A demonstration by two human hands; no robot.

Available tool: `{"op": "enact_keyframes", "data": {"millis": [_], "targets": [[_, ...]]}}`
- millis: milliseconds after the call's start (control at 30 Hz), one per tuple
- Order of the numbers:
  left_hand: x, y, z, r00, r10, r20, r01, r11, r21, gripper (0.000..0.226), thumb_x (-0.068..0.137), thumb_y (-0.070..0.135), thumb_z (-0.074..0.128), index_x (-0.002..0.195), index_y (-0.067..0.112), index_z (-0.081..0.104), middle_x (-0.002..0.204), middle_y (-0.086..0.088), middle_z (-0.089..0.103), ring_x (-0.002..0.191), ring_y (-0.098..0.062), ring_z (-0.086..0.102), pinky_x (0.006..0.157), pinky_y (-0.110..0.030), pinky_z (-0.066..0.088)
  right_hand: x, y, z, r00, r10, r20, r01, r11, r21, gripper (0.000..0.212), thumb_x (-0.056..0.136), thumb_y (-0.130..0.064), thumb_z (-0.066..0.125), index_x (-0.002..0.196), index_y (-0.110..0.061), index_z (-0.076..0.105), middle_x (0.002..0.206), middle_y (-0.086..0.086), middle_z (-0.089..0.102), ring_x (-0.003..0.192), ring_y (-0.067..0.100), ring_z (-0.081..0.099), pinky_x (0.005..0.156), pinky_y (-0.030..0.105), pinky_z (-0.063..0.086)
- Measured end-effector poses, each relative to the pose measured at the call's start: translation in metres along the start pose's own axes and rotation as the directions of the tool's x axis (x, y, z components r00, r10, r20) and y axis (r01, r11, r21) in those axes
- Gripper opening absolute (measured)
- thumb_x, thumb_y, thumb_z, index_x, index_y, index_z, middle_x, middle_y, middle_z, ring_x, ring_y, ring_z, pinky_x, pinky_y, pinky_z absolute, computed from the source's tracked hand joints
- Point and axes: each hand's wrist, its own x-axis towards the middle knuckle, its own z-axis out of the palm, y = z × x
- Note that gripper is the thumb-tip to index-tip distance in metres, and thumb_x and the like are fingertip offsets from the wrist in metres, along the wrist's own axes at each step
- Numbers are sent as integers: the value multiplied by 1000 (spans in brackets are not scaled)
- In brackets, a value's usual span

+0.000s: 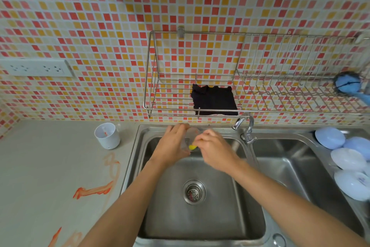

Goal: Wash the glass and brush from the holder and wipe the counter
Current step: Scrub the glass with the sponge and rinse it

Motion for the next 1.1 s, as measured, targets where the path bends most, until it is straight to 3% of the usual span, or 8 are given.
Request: {"op": "enact_keyframes", "data": {"millis": [167,233,367,500,667,867,1000,1100], "targets": [[0,-1,-3,996,80,26,-82,994,74,76,69,29,79,134,21,39,132,7,46,116,-16,40,74,-22,46,-10,-14,-1,989,139,55,-149,943,297,27,93,-10,55,112,-16,73,112,-4,70,101,18,52,94,23,37],[-2,-2,-3,989,141,45,-146,980,138,73,70,32,77,132,23,39,130,7,48,115,-15,41,72,-26,53,-10,3,-9,993,37,116,-59,979,195,26,91,-10,59,111,-18,74,110,-6,70,100,18,52,93,23,39],[2,3,-2,987,158,43,-162,977,136,71,72,34,74,133,20,41,130,5,48,114,-17,40,74,-28,54,-7,13,-11,988,-79,134,98,985,-143,31,73,-9,74,101,-21,76,105,-5,70,99,24,56,81,41,53],[4,2,0,985,161,55,-165,984,69,71,72,33,74,133,20,41,130,6,49,113,-17,40,84,-30,51,-15,-4,-4,978,-125,166,147,981,-126,27,75,-26,67,101,-22,72,107,-5,67,104,23,53,86,38,50],[-2,2,5,997,66,41,-61,993,-105,80,75,37,76,141,22,34,140,5,45,129,-15,39,105,-26,38,-12,2,-1,993,-113,23,115,988,-104,17,77,-19,78,93,-16,72,93,-4,70,86,22,57,76,34,54],[-10,1,8,999,-42,28,48,967,-250,93,73,35,79,147,18,25,147,-1,39,136,-16,35,109,-23,29,-7,-5,-4,995,-24,-96,23,1000,-17,21,82,-18,76,101,-11,70,97,-2,71,88,22,58,82,24,46],[-9,5,12,985,-92,-147,74,990,-119,90,66,57,75,138,17,39,136,1,46,124,-13,39,102,-28,35,-6,-11,4,988,-23,-151,23,1000,0,21,80,-17,77,97,-10,68,95,0,69,89,22,57,85,24,41],[-7,4,9,973,-41,-227,48,999,25,79,68,53,75,133,23,43,133,5,51,118,-18,42,95,-35,39,-8,-12,9,975,-40,-220,37,999,-15,18,83,-18,73,99,-10,70,98,-1,69,90,20,54,85,28,47]]}}
